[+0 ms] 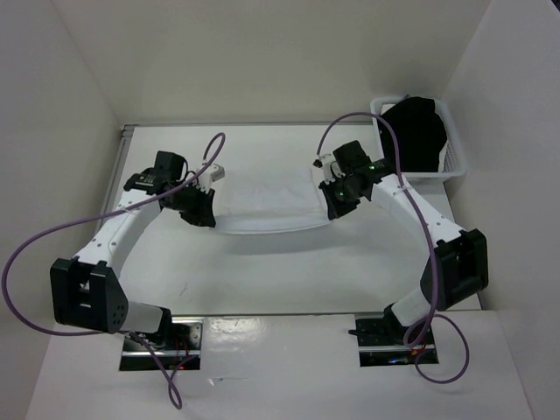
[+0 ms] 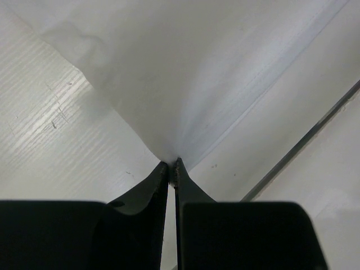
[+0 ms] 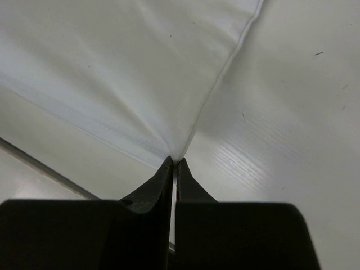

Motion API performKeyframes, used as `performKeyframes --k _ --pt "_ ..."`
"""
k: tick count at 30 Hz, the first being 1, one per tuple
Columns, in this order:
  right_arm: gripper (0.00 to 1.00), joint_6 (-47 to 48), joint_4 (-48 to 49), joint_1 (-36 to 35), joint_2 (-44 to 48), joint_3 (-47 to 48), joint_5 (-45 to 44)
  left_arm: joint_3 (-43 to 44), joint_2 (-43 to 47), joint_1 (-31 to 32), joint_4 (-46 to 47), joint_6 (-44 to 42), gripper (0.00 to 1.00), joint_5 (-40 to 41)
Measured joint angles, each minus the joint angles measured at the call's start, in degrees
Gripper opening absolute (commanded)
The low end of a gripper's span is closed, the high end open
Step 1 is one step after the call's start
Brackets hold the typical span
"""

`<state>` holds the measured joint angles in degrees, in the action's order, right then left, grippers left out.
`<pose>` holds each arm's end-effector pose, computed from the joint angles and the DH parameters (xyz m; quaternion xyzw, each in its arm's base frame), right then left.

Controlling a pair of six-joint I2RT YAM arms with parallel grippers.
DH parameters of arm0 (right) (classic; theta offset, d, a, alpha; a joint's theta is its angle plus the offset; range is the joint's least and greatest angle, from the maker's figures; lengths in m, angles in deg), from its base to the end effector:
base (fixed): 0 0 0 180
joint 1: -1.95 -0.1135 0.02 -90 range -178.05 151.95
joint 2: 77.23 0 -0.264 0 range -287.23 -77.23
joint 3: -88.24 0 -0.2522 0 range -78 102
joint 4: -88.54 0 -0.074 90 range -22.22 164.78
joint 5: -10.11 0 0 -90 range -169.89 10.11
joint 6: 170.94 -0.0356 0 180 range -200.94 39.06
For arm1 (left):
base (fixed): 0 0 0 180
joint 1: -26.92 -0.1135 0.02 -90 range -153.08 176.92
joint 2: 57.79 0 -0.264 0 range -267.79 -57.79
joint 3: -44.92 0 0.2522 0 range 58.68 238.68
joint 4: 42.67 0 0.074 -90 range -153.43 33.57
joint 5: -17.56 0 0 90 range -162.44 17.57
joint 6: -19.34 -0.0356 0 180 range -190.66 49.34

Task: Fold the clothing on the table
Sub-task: Fold the skirt

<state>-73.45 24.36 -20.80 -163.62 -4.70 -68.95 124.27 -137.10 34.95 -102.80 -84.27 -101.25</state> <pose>0.2779 0.1239 0.2824 -0.2738 0.9297 0.1222 0.2137 0.2706 -0.0555 0.2819 0.2387 0.9071 -0.2279 0.2614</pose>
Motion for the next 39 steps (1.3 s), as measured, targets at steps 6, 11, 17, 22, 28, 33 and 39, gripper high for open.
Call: performKeyframes --k 6,11,17,22,28,33,39 --pt "0.0 0.3 -1.5 -0.4 -2.8 4.8 0.3 -0.4 0.5 0.0 -0.5 -0.2 0.16 0.8" --pt "0.0 0.3 -1.4 -0.4 -8.9 11.5 0.2 -0.2 -1.0 -0.3 -0.3 -0.2 0.19 1.6" --pt "0.0 0.5 -1.2 -0.4 -16.6 18.3 -0.7 3.4 -9.0 -3.1 0.1 -0.2 0.23 2.6" --pt "0.0 1.0 -1.1 -0.4 -22.6 23.2 -1.5 10.3 -16.2 -6.1 0.0 0.0 0.24 3.0" --pt "0.0 1.3 -0.9 -0.4 -25.9 25.5 -1.7 16.0 -20.2 -8.2 1.2 -0.1 0.26 2.2" --pt "0.0 1.4 -0.7 -0.4 -26.0 25.5 -1.7 12.3 -19.7 -5.5 2.1 -1.9 0.33 2.6" --pt "0.0 1.4 0.2 -0.1 -26.0 25.0 -1.5 1.0 -6.0 3.3 3.3 -5.0 0.45 10.7"
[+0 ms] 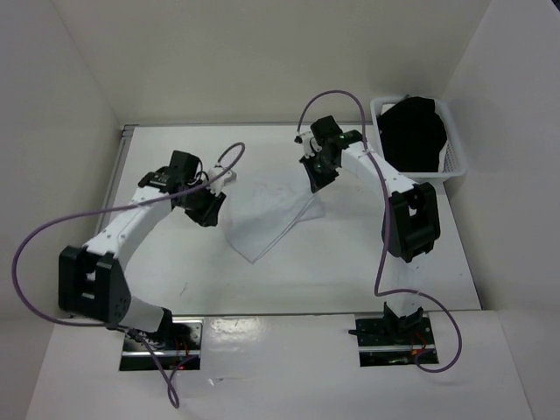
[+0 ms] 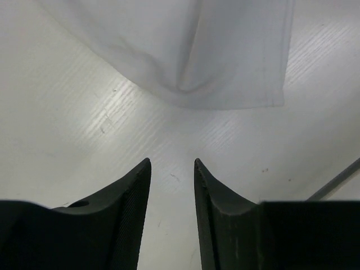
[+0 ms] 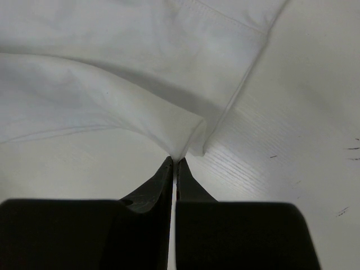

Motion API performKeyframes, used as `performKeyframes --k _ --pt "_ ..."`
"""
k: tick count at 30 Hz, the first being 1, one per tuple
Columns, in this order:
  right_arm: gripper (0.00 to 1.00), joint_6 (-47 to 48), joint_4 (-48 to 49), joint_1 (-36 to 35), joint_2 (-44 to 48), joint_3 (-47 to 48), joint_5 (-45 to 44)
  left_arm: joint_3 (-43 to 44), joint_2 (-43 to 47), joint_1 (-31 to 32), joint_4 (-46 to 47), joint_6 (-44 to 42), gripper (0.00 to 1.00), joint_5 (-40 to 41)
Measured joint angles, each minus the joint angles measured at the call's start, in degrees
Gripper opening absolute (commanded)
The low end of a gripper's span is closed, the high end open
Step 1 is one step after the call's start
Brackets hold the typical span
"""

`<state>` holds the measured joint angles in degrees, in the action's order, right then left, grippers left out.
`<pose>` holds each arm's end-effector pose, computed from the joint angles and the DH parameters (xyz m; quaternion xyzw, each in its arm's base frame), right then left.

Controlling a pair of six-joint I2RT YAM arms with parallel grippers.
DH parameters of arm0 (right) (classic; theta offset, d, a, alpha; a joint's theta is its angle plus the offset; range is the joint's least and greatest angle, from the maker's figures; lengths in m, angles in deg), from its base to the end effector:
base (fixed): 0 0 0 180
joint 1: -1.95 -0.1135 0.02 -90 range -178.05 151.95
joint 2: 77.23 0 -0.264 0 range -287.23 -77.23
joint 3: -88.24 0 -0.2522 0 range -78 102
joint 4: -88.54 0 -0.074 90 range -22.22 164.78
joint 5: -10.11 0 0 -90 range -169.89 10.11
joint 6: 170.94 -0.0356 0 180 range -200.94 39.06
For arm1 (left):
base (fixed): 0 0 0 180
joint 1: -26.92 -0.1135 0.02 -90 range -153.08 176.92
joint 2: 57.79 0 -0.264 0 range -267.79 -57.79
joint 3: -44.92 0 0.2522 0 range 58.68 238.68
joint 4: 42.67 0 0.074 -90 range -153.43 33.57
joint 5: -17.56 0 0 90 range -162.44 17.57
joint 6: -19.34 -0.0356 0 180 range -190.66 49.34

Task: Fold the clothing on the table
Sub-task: Fold the skirt

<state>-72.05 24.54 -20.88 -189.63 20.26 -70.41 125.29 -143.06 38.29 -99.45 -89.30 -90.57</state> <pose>0.3848 0.1684 0.2575 -0.2832 0.9298 0.1068 0.2095 0.2926 -0.0701 0.2601 0.2851 0.9149 -0.1371 0.2508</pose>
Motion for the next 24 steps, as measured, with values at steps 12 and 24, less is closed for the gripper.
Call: performKeyframes --k 12,24 --pt "0.0 -0.7 1.2 1.5 0.0 -2.1 0.7 -15.7 27.5 20.1 7.2 -3.5 0.51 17.4" --pt "0.0 -2.1 1.4 2.1 0.0 -2.1 0.7 -22.3 19.8 35.2 15.7 -4.2 0.58 31.4"
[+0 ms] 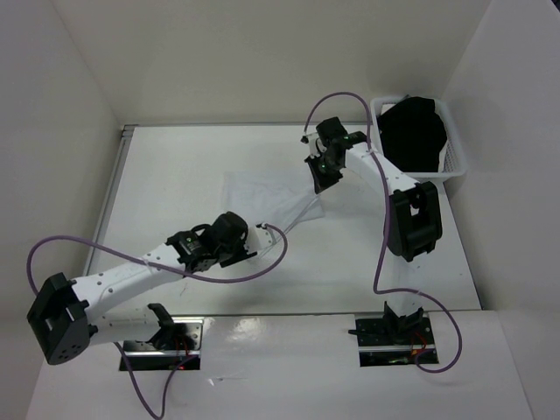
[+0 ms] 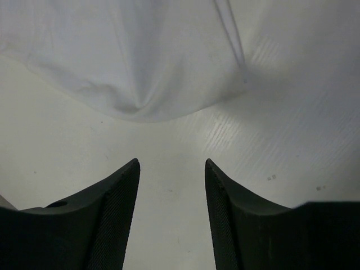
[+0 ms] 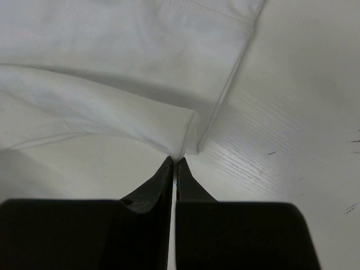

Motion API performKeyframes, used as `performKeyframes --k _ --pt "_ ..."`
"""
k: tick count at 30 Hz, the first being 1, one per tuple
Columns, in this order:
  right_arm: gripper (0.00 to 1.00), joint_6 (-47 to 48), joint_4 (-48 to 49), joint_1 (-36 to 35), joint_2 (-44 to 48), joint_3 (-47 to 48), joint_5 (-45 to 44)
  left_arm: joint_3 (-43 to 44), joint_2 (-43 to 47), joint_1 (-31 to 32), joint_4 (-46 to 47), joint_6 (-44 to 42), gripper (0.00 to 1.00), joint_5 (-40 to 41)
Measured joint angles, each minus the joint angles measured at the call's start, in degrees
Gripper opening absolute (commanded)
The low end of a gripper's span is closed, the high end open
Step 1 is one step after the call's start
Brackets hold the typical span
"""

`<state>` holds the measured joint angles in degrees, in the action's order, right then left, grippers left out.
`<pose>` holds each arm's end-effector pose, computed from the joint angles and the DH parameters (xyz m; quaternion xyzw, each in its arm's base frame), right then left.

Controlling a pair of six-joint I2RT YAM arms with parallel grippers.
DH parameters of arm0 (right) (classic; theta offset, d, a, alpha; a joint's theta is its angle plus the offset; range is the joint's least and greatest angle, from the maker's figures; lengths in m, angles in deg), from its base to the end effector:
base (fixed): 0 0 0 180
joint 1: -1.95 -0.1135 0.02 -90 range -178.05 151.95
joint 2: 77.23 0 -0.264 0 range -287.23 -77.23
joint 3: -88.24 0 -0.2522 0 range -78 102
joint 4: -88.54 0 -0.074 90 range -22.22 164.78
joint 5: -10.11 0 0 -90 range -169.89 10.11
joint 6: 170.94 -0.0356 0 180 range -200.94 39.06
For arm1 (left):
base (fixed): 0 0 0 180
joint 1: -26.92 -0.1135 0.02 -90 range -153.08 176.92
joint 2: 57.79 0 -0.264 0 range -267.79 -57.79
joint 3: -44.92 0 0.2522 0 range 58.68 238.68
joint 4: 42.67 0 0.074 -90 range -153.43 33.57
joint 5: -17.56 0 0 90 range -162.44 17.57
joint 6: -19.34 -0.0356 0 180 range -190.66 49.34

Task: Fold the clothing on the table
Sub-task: Fold the skirt

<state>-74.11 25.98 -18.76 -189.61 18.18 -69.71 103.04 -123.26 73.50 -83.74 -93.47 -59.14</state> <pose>0.3893 0.1539 0.2481 -0.2501 0.9399 0.1120 0.2035 0.1658 -0.1633 0.2401 0.4948 0.7869 0.0333 0.3673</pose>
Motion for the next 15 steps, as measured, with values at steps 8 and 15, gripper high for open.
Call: performKeyframes --k 8,15 --pt "0.0 -0.4 0.1 0.0 -0.7 0.0 0.0 -2.3 -3.4 4.2 3.8 -1.2 0.84 0.4" --pt "0.0 -0.8 0.1 0.0 -1.9 0.2 0.0 -2.3 -5.7 6.0 6.9 -1.5 0.87 -0.6"
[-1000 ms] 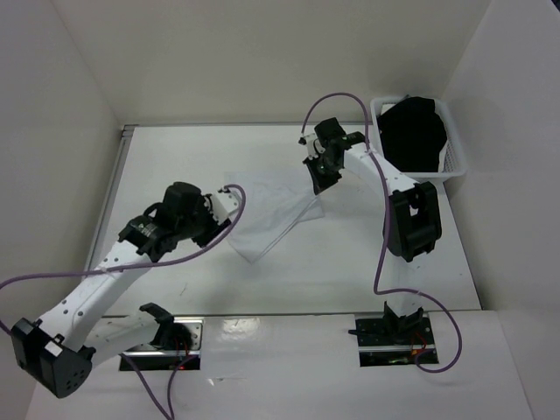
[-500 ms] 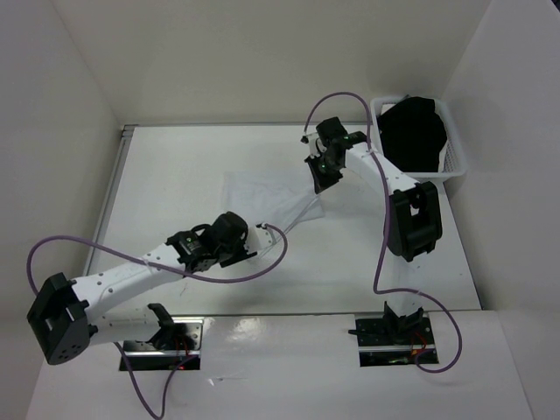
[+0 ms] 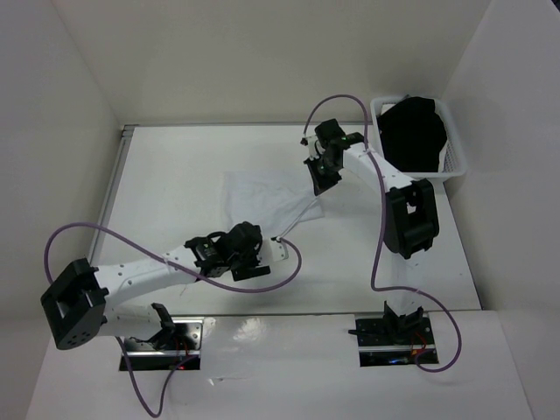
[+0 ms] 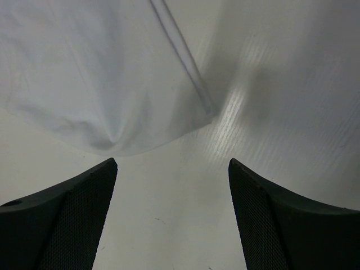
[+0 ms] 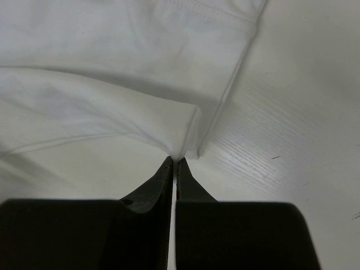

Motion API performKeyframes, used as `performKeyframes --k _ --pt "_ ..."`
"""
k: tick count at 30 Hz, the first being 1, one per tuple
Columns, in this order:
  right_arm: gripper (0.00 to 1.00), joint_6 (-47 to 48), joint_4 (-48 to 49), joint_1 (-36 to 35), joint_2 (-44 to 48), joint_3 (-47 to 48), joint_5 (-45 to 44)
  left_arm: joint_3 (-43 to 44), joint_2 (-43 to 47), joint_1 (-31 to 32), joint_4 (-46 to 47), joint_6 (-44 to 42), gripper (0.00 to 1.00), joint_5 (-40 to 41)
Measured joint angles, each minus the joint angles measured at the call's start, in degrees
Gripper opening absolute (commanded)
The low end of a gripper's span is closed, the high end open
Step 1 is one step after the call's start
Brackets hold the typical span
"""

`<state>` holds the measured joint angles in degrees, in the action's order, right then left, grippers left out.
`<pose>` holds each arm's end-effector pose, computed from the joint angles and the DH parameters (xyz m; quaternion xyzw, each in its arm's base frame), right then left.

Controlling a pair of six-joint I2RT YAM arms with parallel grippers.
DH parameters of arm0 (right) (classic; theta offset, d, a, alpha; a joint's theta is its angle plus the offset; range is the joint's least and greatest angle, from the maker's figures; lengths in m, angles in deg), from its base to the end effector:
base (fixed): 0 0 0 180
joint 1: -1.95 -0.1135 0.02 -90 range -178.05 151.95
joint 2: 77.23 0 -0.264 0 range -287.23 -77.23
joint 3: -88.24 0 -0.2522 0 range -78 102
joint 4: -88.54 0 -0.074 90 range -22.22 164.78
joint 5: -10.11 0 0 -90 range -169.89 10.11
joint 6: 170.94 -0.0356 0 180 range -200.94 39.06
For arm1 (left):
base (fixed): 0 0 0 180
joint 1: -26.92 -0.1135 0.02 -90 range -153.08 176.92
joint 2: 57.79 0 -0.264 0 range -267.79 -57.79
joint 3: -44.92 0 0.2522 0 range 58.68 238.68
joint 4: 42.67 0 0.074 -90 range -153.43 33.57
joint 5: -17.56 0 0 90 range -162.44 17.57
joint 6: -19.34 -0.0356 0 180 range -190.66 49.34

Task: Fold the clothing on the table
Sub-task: Fold the skirt

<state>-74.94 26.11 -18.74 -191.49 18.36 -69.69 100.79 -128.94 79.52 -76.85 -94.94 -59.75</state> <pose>0.3938 0.1555 0.2359 -0.2427 0.9448 0.1122 0.1895 0.1572 -0.1928 0.2142 0.5496 0.7541 0.0163 0.3592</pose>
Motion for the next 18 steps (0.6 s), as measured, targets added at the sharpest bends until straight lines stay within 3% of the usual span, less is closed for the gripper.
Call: performKeyframes --k 18 --pt "0.0 -0.4 0.0 1.6 -0.2 0.1 1.4 -2.5 -8.9 3.4 6.2 -2.8 0.87 -1.3"
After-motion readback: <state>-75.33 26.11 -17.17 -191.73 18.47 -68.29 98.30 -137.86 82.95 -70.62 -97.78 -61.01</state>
